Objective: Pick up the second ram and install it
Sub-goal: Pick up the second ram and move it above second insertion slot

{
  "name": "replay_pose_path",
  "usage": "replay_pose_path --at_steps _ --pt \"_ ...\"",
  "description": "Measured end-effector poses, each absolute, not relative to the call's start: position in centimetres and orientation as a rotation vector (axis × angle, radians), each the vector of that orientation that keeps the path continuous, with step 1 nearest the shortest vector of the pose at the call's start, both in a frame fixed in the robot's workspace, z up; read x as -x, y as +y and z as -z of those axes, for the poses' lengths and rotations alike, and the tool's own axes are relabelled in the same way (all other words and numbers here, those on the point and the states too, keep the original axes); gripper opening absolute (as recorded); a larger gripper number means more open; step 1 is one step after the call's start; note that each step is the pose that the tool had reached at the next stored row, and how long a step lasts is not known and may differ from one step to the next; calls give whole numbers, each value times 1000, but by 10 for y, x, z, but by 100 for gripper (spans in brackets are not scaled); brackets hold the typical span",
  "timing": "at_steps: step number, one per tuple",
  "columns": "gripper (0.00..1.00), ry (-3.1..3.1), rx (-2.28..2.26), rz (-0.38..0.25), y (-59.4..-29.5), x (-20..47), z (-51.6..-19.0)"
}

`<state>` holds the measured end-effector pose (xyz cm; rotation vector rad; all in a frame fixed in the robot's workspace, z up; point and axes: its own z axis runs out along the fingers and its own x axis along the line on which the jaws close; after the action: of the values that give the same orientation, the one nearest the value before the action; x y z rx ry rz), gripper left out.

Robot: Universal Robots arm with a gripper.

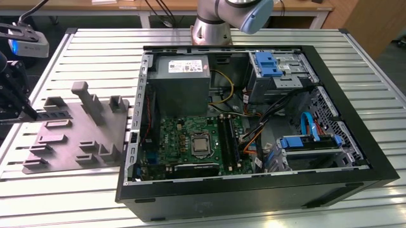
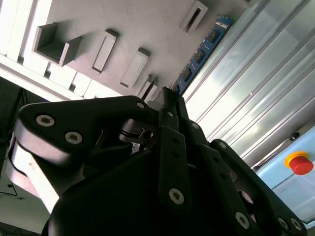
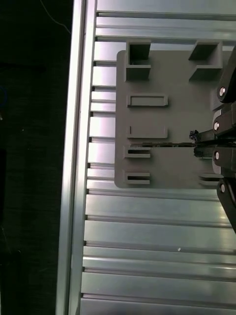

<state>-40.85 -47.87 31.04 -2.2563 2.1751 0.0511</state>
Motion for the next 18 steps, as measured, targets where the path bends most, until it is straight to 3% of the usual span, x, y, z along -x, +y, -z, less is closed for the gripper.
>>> replay_pose_path --at_steps 18 --pt "14 2175 2256 -52 -479 408 -331"
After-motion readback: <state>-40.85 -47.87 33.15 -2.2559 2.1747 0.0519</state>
